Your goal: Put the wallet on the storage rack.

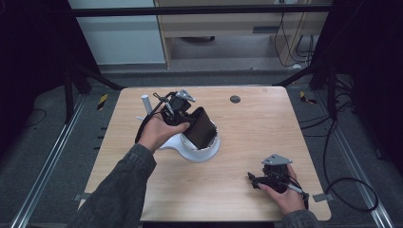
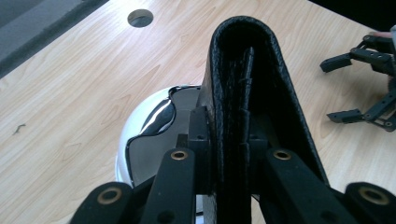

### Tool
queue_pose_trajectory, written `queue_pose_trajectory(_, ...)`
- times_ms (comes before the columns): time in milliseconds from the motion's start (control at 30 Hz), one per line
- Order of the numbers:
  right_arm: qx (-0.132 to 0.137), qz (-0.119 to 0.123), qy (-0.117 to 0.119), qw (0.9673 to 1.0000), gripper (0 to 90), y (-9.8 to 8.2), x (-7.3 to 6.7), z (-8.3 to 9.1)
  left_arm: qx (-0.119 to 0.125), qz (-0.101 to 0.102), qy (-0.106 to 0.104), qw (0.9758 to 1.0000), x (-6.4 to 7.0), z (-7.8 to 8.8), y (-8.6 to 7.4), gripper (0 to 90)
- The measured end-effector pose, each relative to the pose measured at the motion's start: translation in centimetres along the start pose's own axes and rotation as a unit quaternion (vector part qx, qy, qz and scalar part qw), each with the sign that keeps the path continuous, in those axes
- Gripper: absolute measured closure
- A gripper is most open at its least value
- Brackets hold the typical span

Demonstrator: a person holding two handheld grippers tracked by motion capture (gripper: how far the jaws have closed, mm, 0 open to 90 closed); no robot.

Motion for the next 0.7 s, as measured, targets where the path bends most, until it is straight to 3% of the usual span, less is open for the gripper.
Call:
queue_pose_trajectory(300,-0.002,0.0,0.001,1.0,7.3,0.0,0.0,0.0,0.009,0.007,0.01,0.9999,-0.4,0.1,0.0,75.5)
queue_pose_trajectory(400,-0.002,0.0,0.001,1.0,7.3,-0.1,0.0,0.0,0.018,0.012,0.02,0.9996,-0.7,0.4,0.0,70.2)
queue_pose_trajectory(700,-0.003,-0.002,0.004,1.0,7.3,0.0,-0.1,0.0,0.031,0.016,0.033,0.9988,-1.3,1.7,-0.4,69.7)
Point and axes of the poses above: each handheld gripper's, and its own axes: z roughly backward along the jaws, y roughly out of its top, x roughly to its right, the point moved 3 cm from there along -z, roughly forward along the jaws, and after that the axes turned 12 degrees about z, right-handed, at the moved point
